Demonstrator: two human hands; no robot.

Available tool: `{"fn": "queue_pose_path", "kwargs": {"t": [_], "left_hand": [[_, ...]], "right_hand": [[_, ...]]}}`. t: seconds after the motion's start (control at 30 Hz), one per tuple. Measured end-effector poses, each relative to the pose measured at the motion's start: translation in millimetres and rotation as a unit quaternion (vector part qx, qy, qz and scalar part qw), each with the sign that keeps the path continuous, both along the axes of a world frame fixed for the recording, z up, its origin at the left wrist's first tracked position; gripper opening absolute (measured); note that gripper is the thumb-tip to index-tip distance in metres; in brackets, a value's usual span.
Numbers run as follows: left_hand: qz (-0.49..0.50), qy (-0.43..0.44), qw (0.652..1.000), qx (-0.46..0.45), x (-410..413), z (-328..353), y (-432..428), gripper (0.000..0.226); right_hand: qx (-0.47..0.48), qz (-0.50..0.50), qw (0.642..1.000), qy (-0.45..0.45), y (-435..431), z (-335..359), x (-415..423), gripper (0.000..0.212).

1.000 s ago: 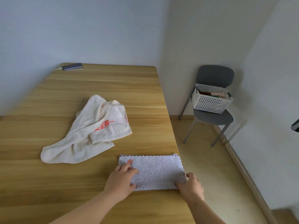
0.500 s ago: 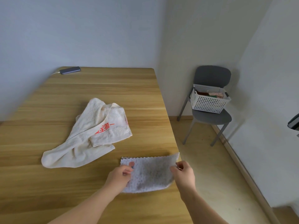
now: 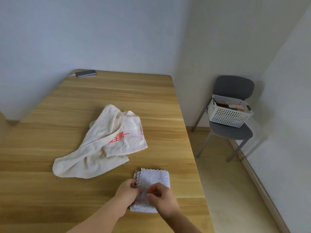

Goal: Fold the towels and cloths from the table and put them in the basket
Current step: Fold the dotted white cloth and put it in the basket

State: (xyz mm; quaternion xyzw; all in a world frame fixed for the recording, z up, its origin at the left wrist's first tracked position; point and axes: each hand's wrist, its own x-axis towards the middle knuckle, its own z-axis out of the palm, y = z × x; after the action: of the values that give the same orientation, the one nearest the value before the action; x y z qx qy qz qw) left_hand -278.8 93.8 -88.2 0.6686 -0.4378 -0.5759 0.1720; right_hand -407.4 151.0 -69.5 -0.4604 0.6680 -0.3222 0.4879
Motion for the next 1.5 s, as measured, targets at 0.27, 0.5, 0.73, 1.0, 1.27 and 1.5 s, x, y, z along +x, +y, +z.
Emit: {"fn": "queue_pose_path", "kwargs": {"t": [0.27, 0.5, 0.73, 1.0, 1.27, 1.5], "left_hand": [[-0.043, -0.103, 0.981, -0.156, 7.3, 1.5, 6.1, 0.024], [-0.272, -0.313, 0.81, -0.416, 25.5, 4.5, 13.1, 0.044], [-0.502, -0.292, 0.724, -0.372, 26.1, -0.8, 18.1, 0.069], [-0.464, -0.291, 0.746, -0.379, 15.2, 8.0, 22.6, 0.032], [-0.351, -0.085, 0.927, -0.097, -1.0, 19.5, 3.0, 0.013], [-0.245, -0.049, 0.966, -0.06, 2.9, 16.1, 0.3, 0.015]], "right_hand": [[-0.032, 0.087, 0.98, 0.174, 5.2, -13.2, -28.1, 0.015], [-0.11, 0.214, 0.912, 0.331, 14.8, -29.8, -32.6, 0.038], [-0.13, 0.198, 0.853, 0.464, 8.5, -39.2, -31.6, 0.04], [-0.013, 0.126, 0.951, 0.284, 16.7, -12.4, -40.0, 0.023], [0.005, 0.124, 0.946, 0.3, 33.2, -1.6, -61.5, 0.05], [0.024, 0.03, 0.99, 0.135, 25.8, 0.1, -53.7, 0.01]]}}
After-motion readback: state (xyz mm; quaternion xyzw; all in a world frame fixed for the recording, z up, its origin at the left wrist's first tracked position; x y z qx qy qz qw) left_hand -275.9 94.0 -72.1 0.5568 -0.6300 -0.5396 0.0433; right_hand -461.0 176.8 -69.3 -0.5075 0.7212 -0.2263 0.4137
